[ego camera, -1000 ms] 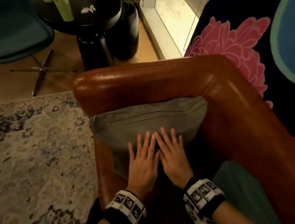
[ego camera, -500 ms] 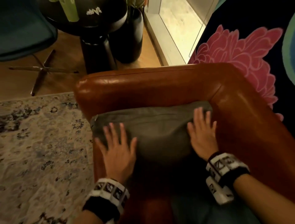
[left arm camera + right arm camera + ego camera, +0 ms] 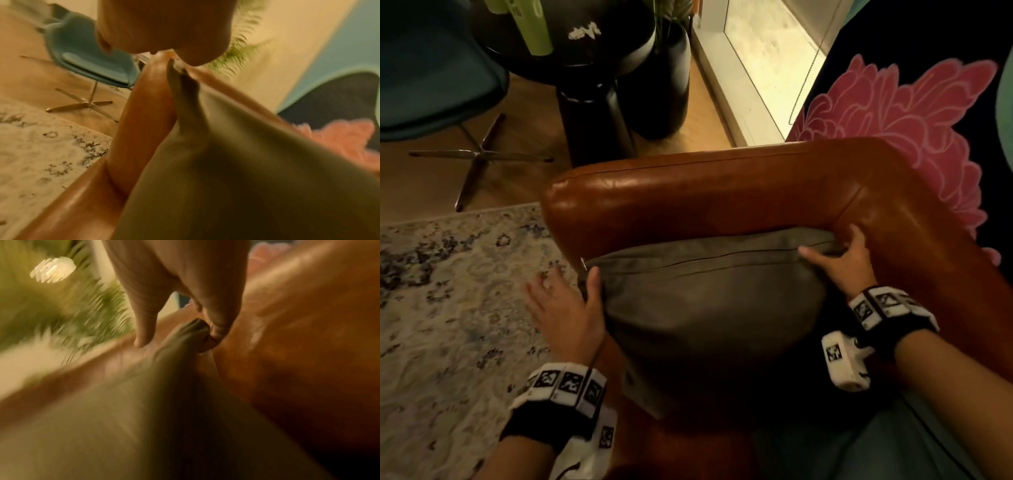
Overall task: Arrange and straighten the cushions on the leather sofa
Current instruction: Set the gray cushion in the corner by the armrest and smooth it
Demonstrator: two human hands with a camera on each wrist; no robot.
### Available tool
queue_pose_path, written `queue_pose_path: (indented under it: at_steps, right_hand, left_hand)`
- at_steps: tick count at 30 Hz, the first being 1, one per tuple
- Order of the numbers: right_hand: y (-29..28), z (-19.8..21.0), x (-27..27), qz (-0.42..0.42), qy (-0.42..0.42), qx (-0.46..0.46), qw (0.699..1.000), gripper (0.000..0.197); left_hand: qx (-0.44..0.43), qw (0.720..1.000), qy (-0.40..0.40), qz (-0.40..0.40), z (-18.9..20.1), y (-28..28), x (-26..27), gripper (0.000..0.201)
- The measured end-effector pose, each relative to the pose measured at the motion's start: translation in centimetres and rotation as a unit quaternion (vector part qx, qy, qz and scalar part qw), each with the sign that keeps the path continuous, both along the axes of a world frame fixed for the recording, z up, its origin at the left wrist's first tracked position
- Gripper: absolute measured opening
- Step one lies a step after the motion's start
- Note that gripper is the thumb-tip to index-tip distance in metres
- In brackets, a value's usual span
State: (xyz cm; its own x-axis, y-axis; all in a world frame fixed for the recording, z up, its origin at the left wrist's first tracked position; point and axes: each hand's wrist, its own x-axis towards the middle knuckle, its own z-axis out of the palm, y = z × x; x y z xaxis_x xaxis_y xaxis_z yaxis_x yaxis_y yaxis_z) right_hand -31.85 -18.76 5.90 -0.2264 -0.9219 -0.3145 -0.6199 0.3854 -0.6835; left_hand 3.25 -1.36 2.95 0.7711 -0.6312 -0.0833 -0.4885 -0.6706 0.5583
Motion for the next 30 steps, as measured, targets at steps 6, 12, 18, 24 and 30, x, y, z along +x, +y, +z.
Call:
queue_pose_path:
  at_steps: [6, 12, 18, 24, 30]
  right_hand:
    - [-1.9, 0.7, 0.0, -0.098, -0.073, 0.045, 0.991, 0.053]
    - [0.5, -2.3, -2.5, -0.102, -0.062, 0.078, 0.990, 0.043]
    - [1.3, -2.4, -2.5, -0.210, -0.291, 0.113, 0.926, 0.065]
    - [0.6, 0.0, -2.4, -0.143, -0.276, 0.038, 0.950, 0.024]
    - [1.2, -3.8, -1.7, -0.139, -0.102, 0.075, 0.982, 0.053]
  left_hand:
    - [-0.052, 0.967, 0.240, 0.068, 0.8, -1.1, 1.6, 0.063]
    - [0.005, 0.946, 0.302, 0.114, -1.6, 0.3, 0.2, 0.070]
    - [-0.080, 0.910, 0.360, 0.191, -2.2, 0.8, 0.2, 0.083]
    - [-0.157, 0.934, 0.278, 0.157, -0.4, 0.7, 0.0, 0.053]
    - [-0.020, 0.942, 0.297, 0.157, -3.6, 0.2, -0.1, 0.077]
